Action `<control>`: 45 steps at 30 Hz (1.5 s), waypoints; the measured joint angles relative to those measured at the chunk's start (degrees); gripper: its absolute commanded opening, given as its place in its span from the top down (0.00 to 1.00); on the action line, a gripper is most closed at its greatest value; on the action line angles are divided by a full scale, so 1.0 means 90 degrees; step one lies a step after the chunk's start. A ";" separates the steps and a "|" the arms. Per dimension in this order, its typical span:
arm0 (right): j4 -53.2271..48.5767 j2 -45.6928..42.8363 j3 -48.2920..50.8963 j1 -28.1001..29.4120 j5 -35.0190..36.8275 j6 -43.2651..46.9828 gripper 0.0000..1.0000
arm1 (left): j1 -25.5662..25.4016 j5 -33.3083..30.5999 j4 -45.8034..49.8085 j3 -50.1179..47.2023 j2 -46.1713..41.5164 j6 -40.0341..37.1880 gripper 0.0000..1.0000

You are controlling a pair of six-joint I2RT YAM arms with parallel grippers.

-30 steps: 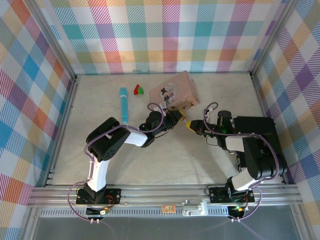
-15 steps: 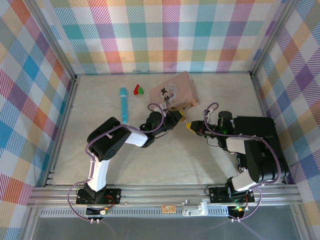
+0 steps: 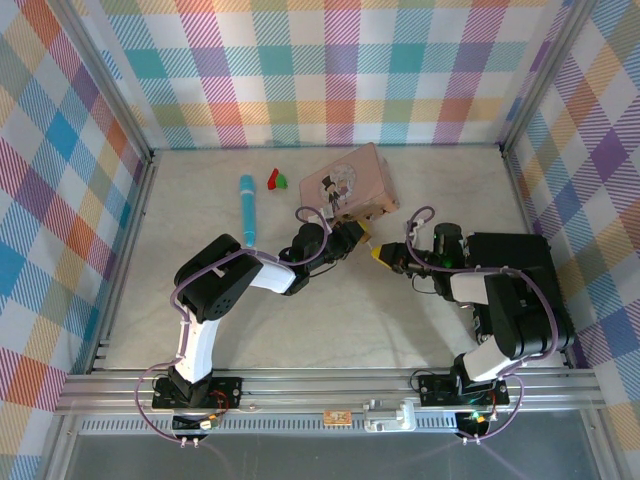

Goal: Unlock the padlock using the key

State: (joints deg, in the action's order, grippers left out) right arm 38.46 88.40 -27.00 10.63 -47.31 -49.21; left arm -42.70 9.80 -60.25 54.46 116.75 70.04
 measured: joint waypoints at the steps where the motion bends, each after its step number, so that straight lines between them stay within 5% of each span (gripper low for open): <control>1: 0.0019 0.0022 -0.0002 0.0015 0.0005 -0.0010 1.00 | 0.0000 0.0000 0.0000 0.0000 0.0000 0.0000 1.00; 32: -0.0012 0.0129 -0.0231 0.0066 0.0039 -0.0015 1.00 | -0.0126 -0.0435 -0.0015 0.0000 0.0000 0.0002 1.00; 45: -0.1396 0.0124 -0.0809 -0.0019 -0.0019 0.0063 1.00 | -0.0126 -0.0520 -0.0175 -0.0141 -0.0002 -0.0049 1.00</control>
State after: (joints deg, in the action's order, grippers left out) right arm 25.89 89.52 -34.28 10.46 -47.48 -48.64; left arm -43.83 5.13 -61.82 53.19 116.73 69.60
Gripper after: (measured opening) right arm 0.055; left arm 0.123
